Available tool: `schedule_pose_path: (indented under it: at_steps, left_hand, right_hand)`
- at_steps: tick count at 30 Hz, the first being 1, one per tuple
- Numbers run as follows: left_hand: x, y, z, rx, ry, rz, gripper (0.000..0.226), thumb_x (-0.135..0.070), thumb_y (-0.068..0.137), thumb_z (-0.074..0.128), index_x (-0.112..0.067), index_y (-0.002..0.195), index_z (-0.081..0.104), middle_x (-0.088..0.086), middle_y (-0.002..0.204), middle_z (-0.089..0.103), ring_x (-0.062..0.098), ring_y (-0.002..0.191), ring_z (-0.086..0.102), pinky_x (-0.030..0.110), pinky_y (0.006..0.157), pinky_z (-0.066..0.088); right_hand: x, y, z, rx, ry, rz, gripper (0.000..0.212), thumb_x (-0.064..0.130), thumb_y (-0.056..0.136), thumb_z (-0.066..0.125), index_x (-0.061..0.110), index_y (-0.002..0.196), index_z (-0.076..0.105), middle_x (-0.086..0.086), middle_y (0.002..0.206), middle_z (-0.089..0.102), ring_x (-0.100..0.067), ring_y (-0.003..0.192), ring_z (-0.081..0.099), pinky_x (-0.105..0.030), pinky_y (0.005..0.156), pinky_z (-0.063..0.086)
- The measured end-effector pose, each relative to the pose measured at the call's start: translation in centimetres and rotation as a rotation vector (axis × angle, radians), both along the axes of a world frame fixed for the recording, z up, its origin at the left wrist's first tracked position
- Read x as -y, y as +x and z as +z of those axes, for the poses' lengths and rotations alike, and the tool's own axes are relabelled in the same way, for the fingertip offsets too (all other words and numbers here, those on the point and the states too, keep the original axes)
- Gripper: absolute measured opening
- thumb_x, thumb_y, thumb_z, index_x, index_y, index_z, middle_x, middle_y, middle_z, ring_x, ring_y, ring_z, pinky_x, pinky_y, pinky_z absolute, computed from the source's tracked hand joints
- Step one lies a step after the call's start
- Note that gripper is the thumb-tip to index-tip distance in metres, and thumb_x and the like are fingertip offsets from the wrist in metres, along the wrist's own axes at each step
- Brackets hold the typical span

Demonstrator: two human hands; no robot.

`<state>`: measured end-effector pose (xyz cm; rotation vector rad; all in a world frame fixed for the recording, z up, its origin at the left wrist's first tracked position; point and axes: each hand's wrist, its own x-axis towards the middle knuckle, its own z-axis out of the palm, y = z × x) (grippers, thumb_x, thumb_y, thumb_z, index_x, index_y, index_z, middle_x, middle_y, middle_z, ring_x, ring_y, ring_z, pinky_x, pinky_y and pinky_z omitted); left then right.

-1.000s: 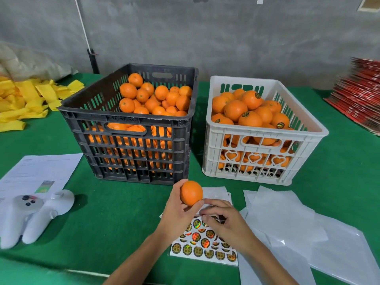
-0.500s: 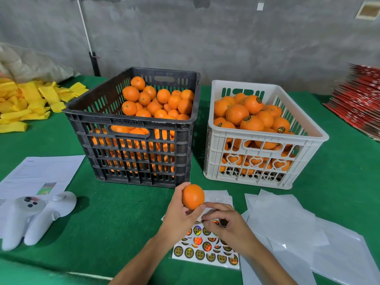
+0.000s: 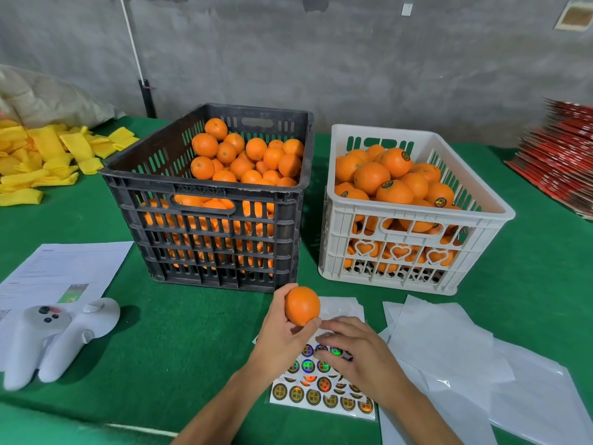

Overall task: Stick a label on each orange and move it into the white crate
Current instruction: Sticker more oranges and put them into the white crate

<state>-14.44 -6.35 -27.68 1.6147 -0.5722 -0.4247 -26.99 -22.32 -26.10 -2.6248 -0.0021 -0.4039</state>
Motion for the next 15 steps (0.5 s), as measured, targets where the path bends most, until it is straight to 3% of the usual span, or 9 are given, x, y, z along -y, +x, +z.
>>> schedule_pose_path:
  at_steps: [4, 9, 12, 15]
  left_hand:
    - [0.0, 0.0, 0.1, -0.002, 0.003, 0.003, 0.072, -0.035, 0.087, 0.085, -0.060, 0.136, 0.038, -0.005, 0.134, 0.058, 0.007, 0.106, 0.073, 0.017, 0.086, 0.057]
    - [0.0, 0.0, 0.2, 0.004, 0.007, 0.017, 0.070, -0.038, 0.087, 0.084, -0.060, 0.135, 0.039, -0.006, 0.135, 0.059, 0.008, 0.109, 0.072, 0.021, 0.089, 0.058]
    - [0.0, 0.1, 0.2, -0.006, 0.007, 0.053, 0.068, -0.035, 0.089, 0.084, -0.056, 0.135, 0.039, -0.006, 0.135, 0.059, 0.008, 0.111, 0.071, 0.024, 0.093, 0.058]
    - [-0.3, 0.1, 0.3, -0.002, -0.011, 0.094, 0.064, -0.039, 0.090, 0.082, -0.055, 0.134, 0.039, -0.007, 0.129, 0.061, 0.006, 0.104, 0.072, 0.017, 0.086, 0.056]
  right_hand:
    - [-0.1, -0.2, 0.2, 0.071, -0.181, 0.037, 0.038, 0.056, 0.094, 0.063, 0.027, 0.110, 0.081, 0.015, 0.128, 0.070, -0.012, 0.119, 0.061, -0.033, 0.096, 0.054]
    - [-1.7, -0.2, 0.2, -0.072, -0.019, -0.103, 0.065, 0.080, 0.086, 0.054, 0.035, 0.131, 0.069, 0.026, 0.143, 0.049, 0.003, 0.131, 0.036, -0.027, 0.112, 0.035]
    - [-2.8, 0.3, 0.1, -0.165, -0.029, -0.163, 0.082, 0.088, 0.083, 0.039, 0.038, 0.145, 0.056, 0.022, 0.156, 0.034, -0.003, 0.141, 0.026, -0.028, 0.119, 0.024]
    - [-2.1, 0.7, 0.3, -0.161, -0.096, -0.169, 0.075, 0.083, 0.088, 0.036, 0.041, 0.147, 0.052, 0.018, 0.162, 0.029, -0.009, 0.146, 0.021, -0.029, 0.121, 0.013]
